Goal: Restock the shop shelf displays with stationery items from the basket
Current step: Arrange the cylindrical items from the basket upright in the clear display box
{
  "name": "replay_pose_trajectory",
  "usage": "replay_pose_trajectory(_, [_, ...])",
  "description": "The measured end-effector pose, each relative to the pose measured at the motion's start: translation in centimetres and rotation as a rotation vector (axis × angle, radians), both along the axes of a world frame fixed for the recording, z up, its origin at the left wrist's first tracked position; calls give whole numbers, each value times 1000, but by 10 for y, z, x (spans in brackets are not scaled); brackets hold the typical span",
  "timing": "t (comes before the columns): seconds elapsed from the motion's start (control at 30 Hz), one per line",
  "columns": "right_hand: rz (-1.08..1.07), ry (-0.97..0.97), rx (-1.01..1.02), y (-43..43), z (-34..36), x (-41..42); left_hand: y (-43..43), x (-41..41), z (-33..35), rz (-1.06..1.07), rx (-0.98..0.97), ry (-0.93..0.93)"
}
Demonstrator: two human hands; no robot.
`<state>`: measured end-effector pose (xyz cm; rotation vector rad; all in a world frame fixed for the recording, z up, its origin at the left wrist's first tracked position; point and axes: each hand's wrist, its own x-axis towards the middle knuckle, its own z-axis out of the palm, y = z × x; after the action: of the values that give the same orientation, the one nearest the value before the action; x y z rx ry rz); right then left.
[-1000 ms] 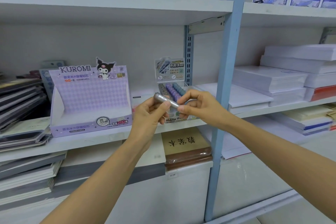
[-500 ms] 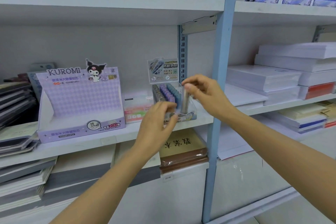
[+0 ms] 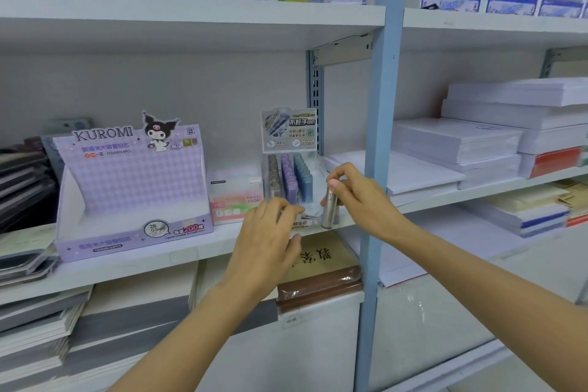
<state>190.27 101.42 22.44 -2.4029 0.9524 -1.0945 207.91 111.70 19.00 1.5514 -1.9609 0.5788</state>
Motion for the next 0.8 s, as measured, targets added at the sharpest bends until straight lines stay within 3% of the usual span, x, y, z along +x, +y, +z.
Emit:
replay_pose_trajectory(0.1, [57, -174, 49, -1, 8, -6, -3, 2, 9, -8, -100, -26])
replay_pose_trajectory(0.17, [21, -285, -26, -7, 20, -5, -11, 6, 18, 5, -166, -5])
replay_pose_trajectory(0.3, [1, -424, -132, -27, 45, 14, -28, 16, 27, 6, -42, -8])
replay_pose_trajectory(0.57, [-212, -225, -68, -88, 31, 49, -37, 27, 16, -73, 4, 18])
replay_pose_trajectory(0.8, [-155, -162, -67, -109, 27, 60, -38, 26, 15, -105, -7, 52])
